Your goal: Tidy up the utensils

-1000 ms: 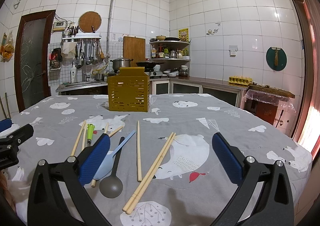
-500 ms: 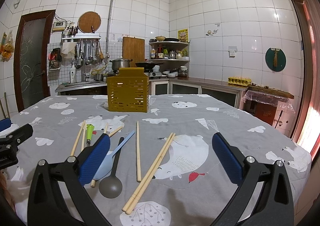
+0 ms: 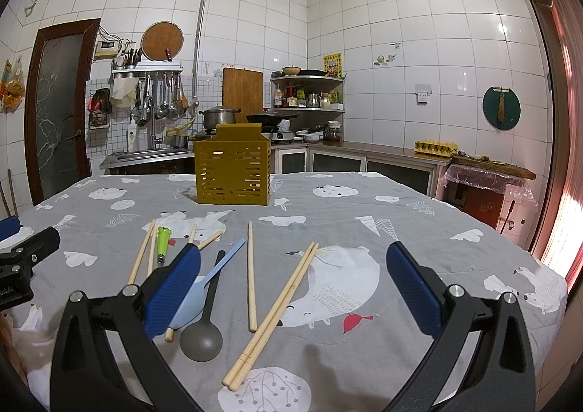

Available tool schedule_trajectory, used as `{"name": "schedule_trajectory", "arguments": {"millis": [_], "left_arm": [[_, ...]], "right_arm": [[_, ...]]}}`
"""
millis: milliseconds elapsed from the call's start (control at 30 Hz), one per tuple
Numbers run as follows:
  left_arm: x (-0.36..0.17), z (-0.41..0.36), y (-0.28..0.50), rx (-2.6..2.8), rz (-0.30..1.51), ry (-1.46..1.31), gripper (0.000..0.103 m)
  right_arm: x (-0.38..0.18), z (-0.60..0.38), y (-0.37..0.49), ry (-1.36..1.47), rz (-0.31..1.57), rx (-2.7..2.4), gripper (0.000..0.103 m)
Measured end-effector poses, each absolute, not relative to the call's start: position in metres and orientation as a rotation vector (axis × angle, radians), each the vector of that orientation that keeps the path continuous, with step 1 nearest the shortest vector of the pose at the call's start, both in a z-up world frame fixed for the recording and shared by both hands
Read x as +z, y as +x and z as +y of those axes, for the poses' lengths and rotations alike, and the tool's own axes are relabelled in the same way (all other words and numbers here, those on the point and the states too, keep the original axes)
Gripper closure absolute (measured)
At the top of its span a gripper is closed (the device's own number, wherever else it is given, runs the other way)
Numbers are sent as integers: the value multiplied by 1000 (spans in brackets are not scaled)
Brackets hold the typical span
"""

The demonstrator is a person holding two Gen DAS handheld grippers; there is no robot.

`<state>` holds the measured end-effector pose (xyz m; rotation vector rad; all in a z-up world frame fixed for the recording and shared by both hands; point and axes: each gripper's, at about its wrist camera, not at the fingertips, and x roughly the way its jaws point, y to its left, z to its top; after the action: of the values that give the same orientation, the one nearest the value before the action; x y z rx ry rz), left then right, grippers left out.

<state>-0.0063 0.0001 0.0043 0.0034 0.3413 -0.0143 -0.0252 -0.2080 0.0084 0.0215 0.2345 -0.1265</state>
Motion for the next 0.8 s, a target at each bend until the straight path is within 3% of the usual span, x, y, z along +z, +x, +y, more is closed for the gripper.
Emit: {"name": "schedule_trajectory", "arguments": {"millis": [800], "left_arm": [[2, -1, 2, -29, 394, 5, 5]], "right_arm": [[8, -213, -18, 45, 254, -121, 4]]}}
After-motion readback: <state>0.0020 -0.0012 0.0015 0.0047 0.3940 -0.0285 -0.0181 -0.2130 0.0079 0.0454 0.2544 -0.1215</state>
